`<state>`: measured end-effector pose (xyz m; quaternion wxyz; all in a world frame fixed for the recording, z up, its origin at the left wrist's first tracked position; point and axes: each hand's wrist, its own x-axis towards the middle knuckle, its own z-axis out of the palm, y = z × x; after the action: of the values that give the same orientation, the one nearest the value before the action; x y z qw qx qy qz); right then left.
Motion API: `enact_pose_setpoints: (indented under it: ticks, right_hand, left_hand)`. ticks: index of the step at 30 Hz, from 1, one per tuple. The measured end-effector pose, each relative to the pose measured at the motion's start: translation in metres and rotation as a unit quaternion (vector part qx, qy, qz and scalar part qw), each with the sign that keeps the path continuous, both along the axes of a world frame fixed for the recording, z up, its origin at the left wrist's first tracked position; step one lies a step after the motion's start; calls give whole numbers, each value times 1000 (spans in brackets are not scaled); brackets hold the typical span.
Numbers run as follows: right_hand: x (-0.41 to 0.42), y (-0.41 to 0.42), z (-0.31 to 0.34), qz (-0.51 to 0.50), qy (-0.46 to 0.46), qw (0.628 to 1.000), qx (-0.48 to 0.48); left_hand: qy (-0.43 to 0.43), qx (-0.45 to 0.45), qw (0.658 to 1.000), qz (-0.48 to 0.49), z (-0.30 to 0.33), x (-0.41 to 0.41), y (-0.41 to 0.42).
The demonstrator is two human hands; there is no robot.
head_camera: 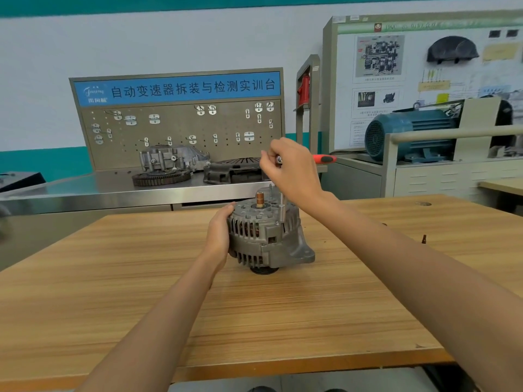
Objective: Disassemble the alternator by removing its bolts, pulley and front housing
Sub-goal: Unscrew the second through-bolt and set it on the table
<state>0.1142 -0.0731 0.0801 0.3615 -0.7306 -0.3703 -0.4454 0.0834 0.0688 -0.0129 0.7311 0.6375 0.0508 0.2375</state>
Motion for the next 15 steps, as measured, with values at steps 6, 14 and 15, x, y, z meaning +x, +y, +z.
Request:
enact_pose_setpoints:
  ticks: [6, 14, 15]
  right_hand:
    - [0, 7, -10, -19, 2, 999, 34]
    - [-1, 5, 0, -18, -43, 999, 22]
    - [1, 5, 1, -18, -46, 999, 11]
  left_hand:
    - [6, 50, 999, 19, 3, 1, 2]
    - [-151, 238, 954, 103, 25, -17, -2]
    - [-168, 253, 949, 86, 30, -21, -6]
